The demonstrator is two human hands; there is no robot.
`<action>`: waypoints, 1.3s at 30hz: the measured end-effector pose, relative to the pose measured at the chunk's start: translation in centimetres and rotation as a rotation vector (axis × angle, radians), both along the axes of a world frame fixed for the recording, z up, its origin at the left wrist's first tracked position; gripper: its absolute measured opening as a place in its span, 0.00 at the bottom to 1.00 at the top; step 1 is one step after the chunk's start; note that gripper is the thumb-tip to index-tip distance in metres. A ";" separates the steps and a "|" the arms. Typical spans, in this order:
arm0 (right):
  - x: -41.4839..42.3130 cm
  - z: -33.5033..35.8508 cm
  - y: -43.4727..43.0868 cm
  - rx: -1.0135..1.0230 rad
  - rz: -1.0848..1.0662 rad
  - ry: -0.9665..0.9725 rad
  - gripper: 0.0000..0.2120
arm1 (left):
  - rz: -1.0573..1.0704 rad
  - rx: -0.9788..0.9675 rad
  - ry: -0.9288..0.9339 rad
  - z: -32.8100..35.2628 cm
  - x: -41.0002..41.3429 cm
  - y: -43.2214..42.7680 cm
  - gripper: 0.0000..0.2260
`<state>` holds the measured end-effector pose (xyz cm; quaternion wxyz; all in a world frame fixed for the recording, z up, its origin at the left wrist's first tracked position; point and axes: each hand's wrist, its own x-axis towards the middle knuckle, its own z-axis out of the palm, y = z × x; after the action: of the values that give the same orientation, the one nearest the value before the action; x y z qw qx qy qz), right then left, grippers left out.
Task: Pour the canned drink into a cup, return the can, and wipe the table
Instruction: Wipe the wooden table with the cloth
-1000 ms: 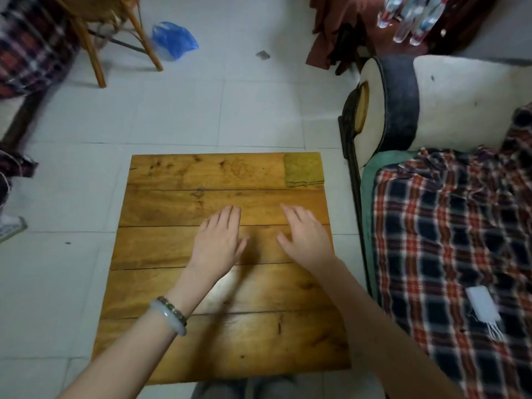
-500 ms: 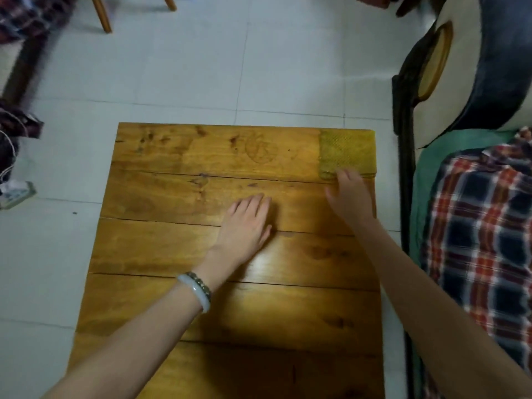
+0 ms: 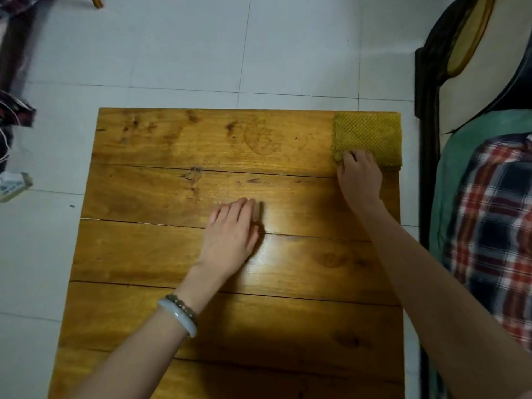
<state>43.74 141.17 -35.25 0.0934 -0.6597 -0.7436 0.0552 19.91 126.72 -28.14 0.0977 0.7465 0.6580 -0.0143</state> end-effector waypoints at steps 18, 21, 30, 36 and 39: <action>-9.6 2.4 -19.0 -0.307 0.533 0.455 0.14 | -0.151 -0.032 -0.120 -1.7 -2.5 -8.4 0.26; -10.4 2.7 -22.7 -0.336 0.556 0.471 0.14 | -0.278 -0.024 -0.153 -2.7 -4.2 -10.6 0.21; -11.3 1.3 -31.2 -0.291 0.603 0.252 0.32 | -0.431 0.063 -0.314 -5.8 -8.4 -18.6 0.11; -13.3 -0.3 -32.4 -0.351 0.683 -0.057 0.38 | -0.339 -0.037 -0.212 -5.5 -10.6 -22.0 0.15; -13.9 -0.9 -33.4 -0.318 0.658 -0.134 0.37 | -0.186 -0.172 -0.069 -5.4 -12.3 -23.1 0.35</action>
<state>29.82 107.79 -36.15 -0.0820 -0.3940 -0.9024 0.1538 7.58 103.62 -33.58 0.1823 0.7933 0.5784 -0.0541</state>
